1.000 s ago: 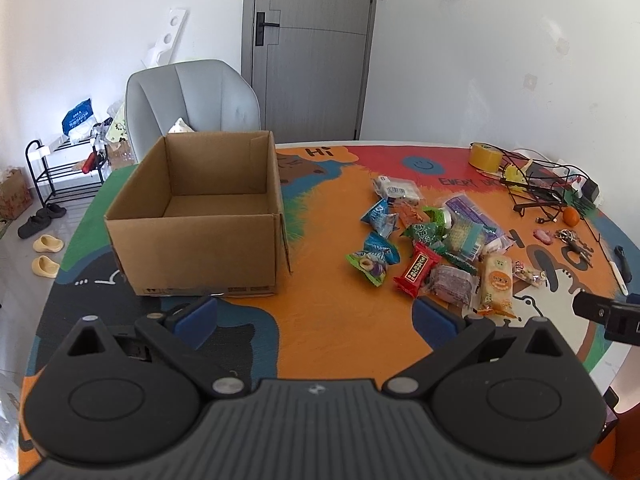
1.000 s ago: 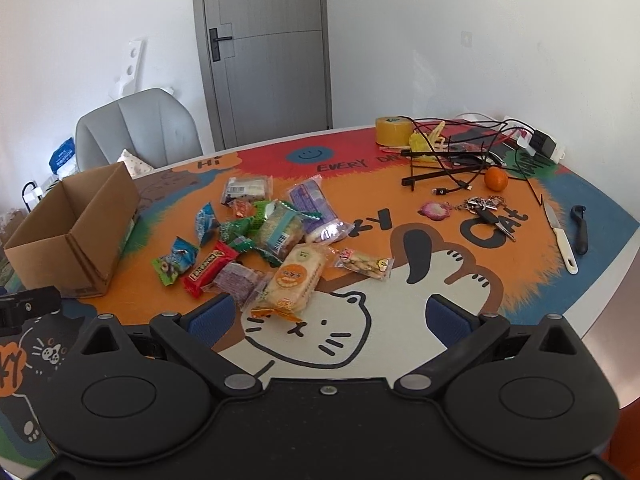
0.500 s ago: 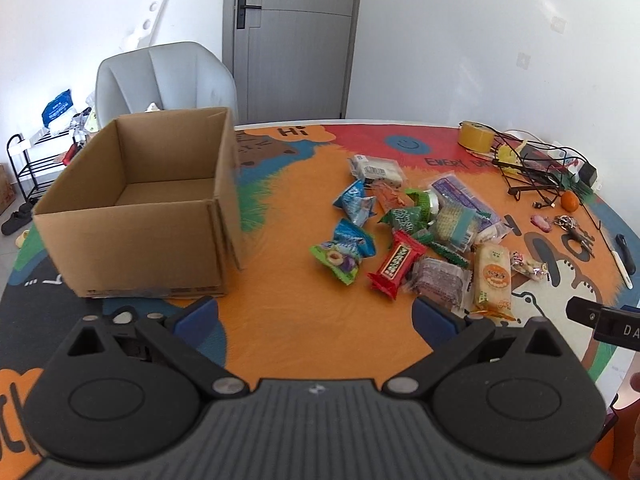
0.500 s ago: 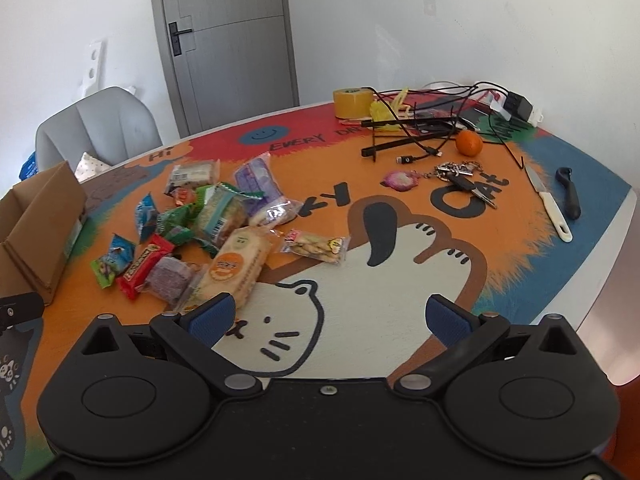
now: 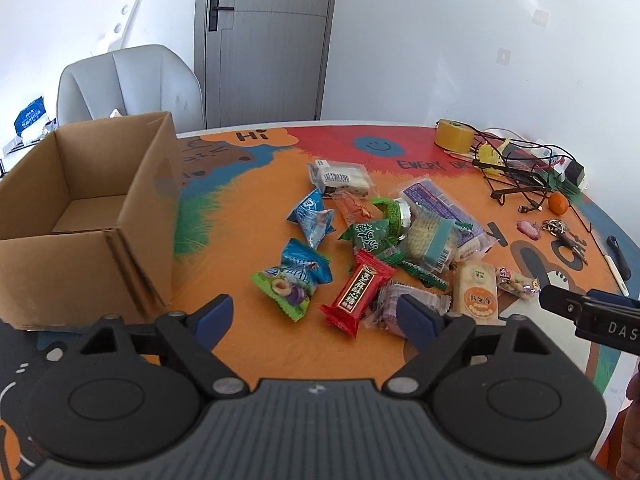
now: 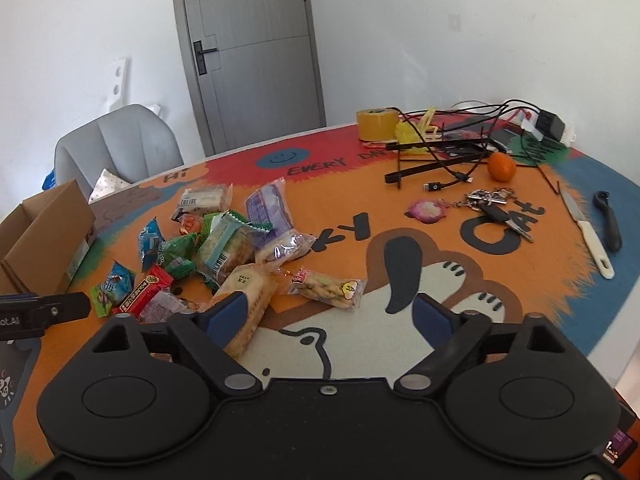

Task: Organize snacks
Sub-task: 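Move left gripper toward red candy bar while right gripper approaches small pastry packet, then close left gripper on red candy bar while right gripper grasps small pastry packet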

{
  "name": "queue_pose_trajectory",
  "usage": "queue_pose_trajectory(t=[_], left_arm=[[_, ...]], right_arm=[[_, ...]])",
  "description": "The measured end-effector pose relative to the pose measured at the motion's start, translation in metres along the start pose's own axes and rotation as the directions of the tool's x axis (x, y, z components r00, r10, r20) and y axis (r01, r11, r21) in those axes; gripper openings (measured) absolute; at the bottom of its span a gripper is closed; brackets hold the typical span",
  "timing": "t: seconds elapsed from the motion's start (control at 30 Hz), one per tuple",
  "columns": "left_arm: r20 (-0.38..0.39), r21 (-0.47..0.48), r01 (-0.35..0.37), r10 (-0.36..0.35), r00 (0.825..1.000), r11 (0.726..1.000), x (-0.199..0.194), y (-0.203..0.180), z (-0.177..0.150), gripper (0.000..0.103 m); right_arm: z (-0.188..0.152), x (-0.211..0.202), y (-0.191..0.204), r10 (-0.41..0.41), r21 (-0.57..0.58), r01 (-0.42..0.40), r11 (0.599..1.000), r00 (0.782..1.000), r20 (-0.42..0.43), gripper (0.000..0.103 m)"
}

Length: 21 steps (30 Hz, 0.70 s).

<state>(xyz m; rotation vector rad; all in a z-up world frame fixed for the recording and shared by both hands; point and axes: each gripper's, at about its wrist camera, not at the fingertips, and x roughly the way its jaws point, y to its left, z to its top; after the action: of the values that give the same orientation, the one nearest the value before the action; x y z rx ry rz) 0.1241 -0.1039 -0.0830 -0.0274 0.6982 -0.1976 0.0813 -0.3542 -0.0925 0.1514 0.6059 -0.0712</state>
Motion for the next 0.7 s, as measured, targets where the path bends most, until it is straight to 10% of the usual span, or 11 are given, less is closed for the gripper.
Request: queue_pose_trajectory(t=[0.47,0.7], left_arm=[[-0.051,0.003,0.03,-0.03,0.998,1.0,0.048,-0.015,0.011,0.043],[-0.084,-0.002,0.052,-0.052,0.995,0.999,0.066,-0.02,0.013,0.04]], right_arm=[[0.017,0.042,-0.008,0.057,-0.018,-0.057,0.998,0.998,-0.018,0.058],[0.018,0.063,-0.008,0.092,-0.023,-0.094,0.995,0.993,-0.07,0.046]])
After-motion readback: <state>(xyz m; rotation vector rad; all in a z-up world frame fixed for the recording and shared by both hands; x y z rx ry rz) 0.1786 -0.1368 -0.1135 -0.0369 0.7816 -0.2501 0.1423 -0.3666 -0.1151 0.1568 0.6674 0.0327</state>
